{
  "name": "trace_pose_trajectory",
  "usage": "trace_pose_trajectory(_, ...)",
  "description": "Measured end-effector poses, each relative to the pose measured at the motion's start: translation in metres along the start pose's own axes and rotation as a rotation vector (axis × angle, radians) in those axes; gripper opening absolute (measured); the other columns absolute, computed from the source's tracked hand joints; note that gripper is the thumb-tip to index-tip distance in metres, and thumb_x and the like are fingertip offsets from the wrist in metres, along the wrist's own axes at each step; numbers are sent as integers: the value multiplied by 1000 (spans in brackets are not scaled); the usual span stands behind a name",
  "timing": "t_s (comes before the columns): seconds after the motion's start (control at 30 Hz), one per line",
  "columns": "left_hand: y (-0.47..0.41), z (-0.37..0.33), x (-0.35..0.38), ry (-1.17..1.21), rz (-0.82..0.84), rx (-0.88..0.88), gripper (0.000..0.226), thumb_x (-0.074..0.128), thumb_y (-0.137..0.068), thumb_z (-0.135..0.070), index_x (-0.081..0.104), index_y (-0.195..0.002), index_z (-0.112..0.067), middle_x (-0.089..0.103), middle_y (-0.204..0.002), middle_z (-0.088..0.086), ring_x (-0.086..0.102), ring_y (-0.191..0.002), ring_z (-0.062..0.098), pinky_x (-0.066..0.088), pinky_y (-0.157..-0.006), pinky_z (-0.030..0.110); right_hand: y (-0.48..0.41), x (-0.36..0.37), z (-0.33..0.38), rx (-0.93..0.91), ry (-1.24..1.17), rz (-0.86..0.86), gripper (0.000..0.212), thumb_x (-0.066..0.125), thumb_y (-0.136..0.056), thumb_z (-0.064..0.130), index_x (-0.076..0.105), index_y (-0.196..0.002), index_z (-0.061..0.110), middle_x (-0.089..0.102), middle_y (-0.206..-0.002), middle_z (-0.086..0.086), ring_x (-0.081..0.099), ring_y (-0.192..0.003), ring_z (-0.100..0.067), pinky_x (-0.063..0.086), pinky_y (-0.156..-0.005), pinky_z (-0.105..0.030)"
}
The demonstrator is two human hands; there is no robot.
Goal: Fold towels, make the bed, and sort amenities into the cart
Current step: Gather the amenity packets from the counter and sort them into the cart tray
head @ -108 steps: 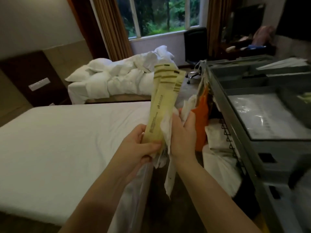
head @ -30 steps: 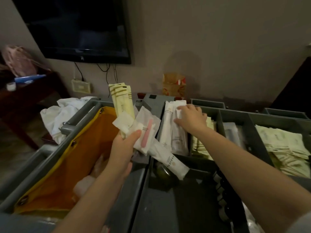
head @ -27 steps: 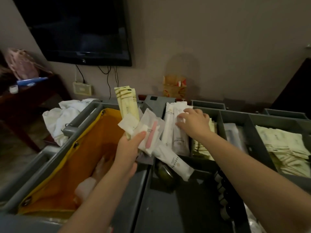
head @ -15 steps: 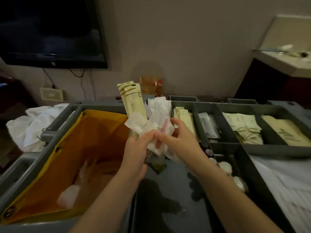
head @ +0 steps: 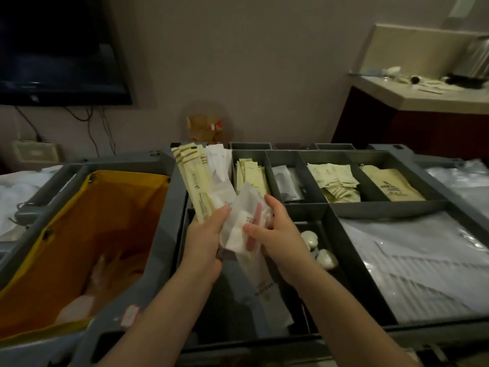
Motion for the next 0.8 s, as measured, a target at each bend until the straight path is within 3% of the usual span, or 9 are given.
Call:
trace_pose_trajectory(0.1, -3, -2, 6, 10, -67, 43, 21, 63, -87, -14, 56, -94, -33, 66, -101, 3, 64, -96, 25, 53, -84, 49, -19, -21, 7, -25, 35, -17, 79, 64, -88, 18, 17, -147, 41, 47, -137, 3, 58, -106, -17, 53, -67, -27)
trace_pose_trajectory(0.17, -5, -3, 11, 39, -117, 73, 21, 64, -87, -13, 58, -101, -28, 65, -103, 4, 62, -100, 24, 50, -91, 50, -44, -52, 19, -51, 41, -78, 77, 62, -90, 17, 16, -148, 40, 47, -132, 2, 58, -91, -12, 50, -59, -25)
trace_pose_trajectory(0.27, -9, -2, 15, 51, -192, 110, 33, 64, -87, -12, 55, -118, -20, 63, -110, 6, 59, -108, 27, 45, -98, 53, -100, -102, 25, -26, 163, -178, 78, 60, -92, 18, 12, -151, 32, 34, -150, -6, 56, -107, -23, 55, -74, -37)
trace_pose_trajectory(0.33, -11, 2, 18, 56, -222, 118, 38, 64, -87, -12, 52, -122, -21, 62, -114, 7, 57, -111, 28, 44, -100, 55, -136, -124, 26, -32, 307, -184, 70, 54, -96, 21, 12, -152, 25, 35, -150, -9, 52, -118, -29, 50, -88, -41)
trace_pose_trajectory(0.5, -8, 13, 26, 78, -253, 123, 46, 61, -89, -13, 48, -133, -17, 62, -117, 8, 59, -109, 26, 46, -97, 55, -199, -124, 15, -28, 525, -42, 43, 41, -100, 19, 35, -143, 19, 52, -131, -12, 54, -96, -23, 46, -79, -35)
trace_pose_trajectory(0.57, -5, 14, 26, 72, -273, 133, 51, 61, -88, -14, 46, -137, -18, 61, -119, 9, 59, -109, 26, 46, -96, 56, -210, -114, 4, -16, 645, 46, 47, 44, -99, 22, 33, -145, 19, 45, -139, -13, 53, -109, -26, 47, -89, -38)
trace_pose_trajectory(0.67, -1, 13, 31, 58, -277, 149, 47, 61, -87, -13, 47, -132, -18, 61, -115, 9, 58, -108, 27, 45, -97, 58, -206, -104, 3, -104, 783, 68, 54, 48, -98, 24, 27, -148, 19, 17, -156, -13, 30, -137, -33, 33, -110, -44)
trace_pose_trajectory(0.73, 1, 13, 38, 55, -269, 147, 48, 62, -87, -12, 48, -133, -15, 62, -114, 10, 59, -108, 27, 45, -97, 58, -179, -96, 23, -248, 693, 58, 47, 48, -98, 26, 37, -143, 19, 28, -151, -7, 35, -134, -26, 36, -107, -40)
trace_pose_trajectory(0.8, 2, 14, 45, 44, -262, 140, 47, 63, -86, -12, 50, -132, -13, 62, -115, 11, 59, -108, 28, 46, -96, 57, -137, -80, 37, -316, 536, 154, 35, 46, -99, 31, 49, -132, 20, 52, -129, 1, 53, -112, -14, 47, -90, -30)
Point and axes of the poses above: each hand's wrist, its own y-axis away from the middle knuckle, its own x-axis out of the palm, z = x × y, the point moved 9 cm from there along -y, towards the middle knuckle
